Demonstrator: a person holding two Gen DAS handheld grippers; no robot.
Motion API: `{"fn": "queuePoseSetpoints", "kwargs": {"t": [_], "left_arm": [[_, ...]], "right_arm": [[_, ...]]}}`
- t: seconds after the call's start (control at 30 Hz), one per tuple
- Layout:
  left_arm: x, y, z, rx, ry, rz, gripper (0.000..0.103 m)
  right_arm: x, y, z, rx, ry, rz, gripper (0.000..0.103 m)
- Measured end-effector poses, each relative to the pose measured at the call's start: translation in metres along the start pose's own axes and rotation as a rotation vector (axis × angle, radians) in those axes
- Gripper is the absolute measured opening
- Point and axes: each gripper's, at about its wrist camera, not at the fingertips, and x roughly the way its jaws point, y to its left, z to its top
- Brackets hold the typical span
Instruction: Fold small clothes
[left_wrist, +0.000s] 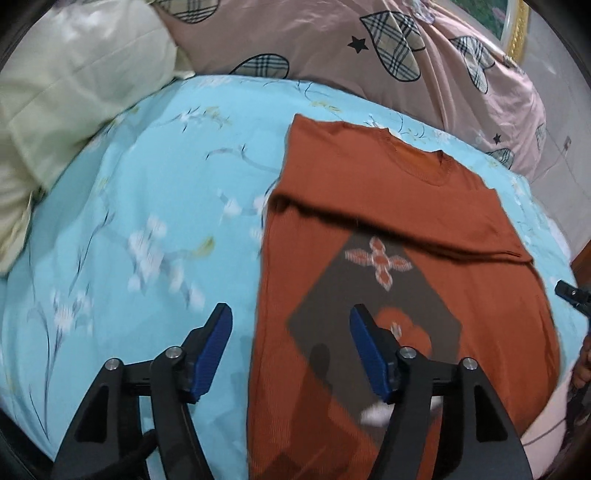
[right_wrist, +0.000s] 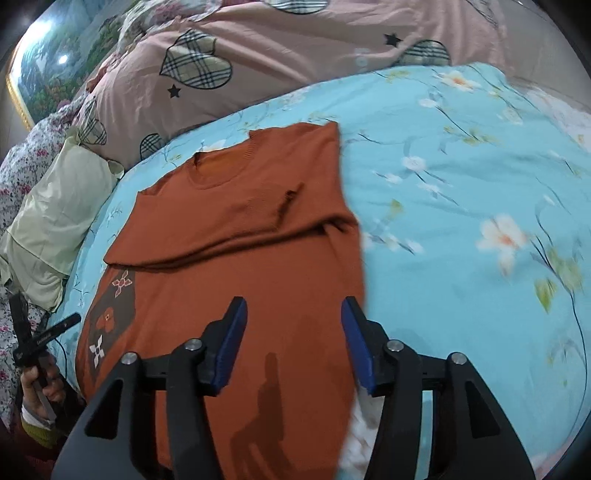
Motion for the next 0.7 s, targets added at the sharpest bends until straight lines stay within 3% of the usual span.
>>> {"fn": "queuePoseSetpoints", "kwargs": {"t": [0.17, 0.33, 0.43, 0.57, 0.7], "left_arm": [[-0.016, 0.009, -0.033, -0.040, 0.024, -0.093, 0.071], [-0.023, 0.004, -0.065, 0.019, 0.068, -0.145, 0.071], [-0.035, 0.006, -0.089, 0.053, 0.080, -0.174, 0.071], [-0.050, 0.020, -0.110, 0.037, 0.075, -0.220, 0.071], [-0.055, 0.037, -0.122, 0.009, 0.087, -0.211, 0.071]], "right_arm": [[-0.009, -0.026, -0.032, 0.069, 0.049, 0.049, 0.055], [-0.031, -0.027, -0.084, 0.047, 0.089, 0.215, 0.055], [-0.045, -0.027, -0.111, 0.025, 0.093, 0.271, 0.055], [-0.041, -0.027, -0.142, -0.010, 0.169, 0.281, 0.055], [-0.027, -0.023, -0.160, -0.033, 0.201, 0.295, 0.055]]}}
